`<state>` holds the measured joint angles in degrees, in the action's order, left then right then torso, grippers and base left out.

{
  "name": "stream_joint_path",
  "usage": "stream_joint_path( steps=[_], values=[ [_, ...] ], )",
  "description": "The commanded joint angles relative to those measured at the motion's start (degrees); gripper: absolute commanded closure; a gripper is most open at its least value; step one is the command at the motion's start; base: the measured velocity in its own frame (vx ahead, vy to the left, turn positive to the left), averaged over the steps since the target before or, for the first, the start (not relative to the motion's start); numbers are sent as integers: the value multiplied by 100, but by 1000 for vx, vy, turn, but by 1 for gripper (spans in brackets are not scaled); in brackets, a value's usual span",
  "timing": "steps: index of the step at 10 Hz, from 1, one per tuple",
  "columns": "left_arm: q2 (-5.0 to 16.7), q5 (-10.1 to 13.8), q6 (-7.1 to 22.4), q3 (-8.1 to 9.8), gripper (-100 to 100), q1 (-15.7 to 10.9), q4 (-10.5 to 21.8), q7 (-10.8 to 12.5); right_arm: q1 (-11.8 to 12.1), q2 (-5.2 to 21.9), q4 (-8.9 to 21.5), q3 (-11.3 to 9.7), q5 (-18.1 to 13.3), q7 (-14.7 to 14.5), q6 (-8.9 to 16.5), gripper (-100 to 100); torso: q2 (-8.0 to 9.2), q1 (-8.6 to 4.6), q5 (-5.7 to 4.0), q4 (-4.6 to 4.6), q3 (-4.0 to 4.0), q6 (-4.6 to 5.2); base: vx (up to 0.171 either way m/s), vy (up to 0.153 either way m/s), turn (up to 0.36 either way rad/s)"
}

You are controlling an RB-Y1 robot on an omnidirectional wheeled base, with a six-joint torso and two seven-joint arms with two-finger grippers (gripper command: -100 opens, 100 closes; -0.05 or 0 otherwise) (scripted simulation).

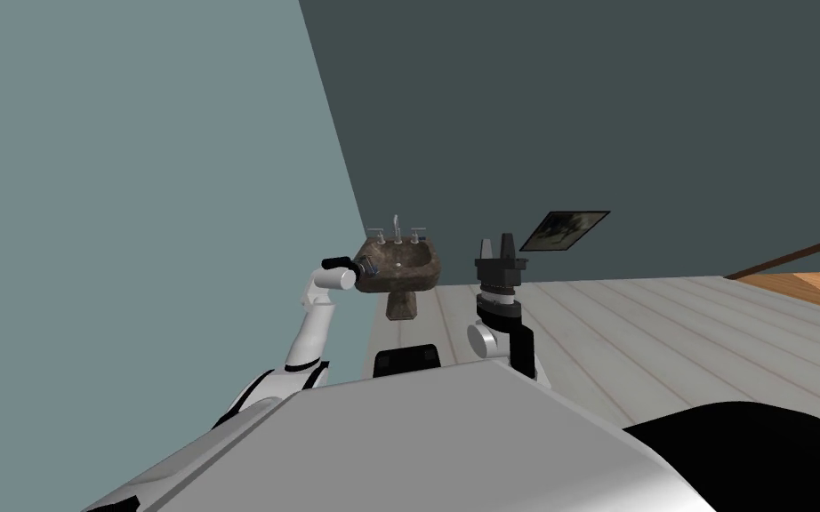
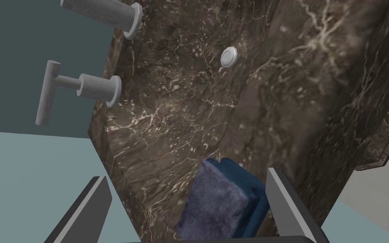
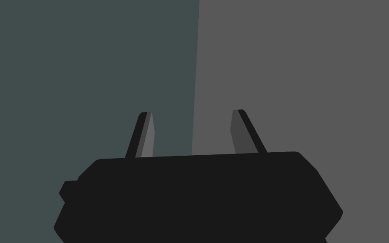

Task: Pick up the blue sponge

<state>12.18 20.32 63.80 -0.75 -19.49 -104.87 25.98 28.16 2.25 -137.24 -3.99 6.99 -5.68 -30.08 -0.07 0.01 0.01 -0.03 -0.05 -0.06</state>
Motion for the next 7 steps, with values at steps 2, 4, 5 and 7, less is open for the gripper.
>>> stream_joint_path(
  steps=[2, 4, 5, 7],
  values=[
    [67, 93, 458, -35, -100, -217, 125, 86, 0, 0, 0, 0, 0, 0, 0, 0, -2, 1, 0, 0, -1, 2, 27, 14, -89],
    [125, 165, 777, -73, -100, -413, 249, 160, 0, 0, 0, 0, 0, 0, 0, 0, 2, 0, 0, 0, 1, -1, 18, 5, -36],
    [125, 165, 910, -73, -100, -413, 249, 160, 0, 0, 0, 0, 0, 0, 0, 0, -1, -1, 0, 0, 0, 2, 22, 11, -69],
    [187, 234, 1237, -114, -100, -601, 372, 232, 0, 0, 0, 0, 0, 0, 0, 0, -3, 2, 0, 0, -1, 1, 29, 13, -71]
  ],
)
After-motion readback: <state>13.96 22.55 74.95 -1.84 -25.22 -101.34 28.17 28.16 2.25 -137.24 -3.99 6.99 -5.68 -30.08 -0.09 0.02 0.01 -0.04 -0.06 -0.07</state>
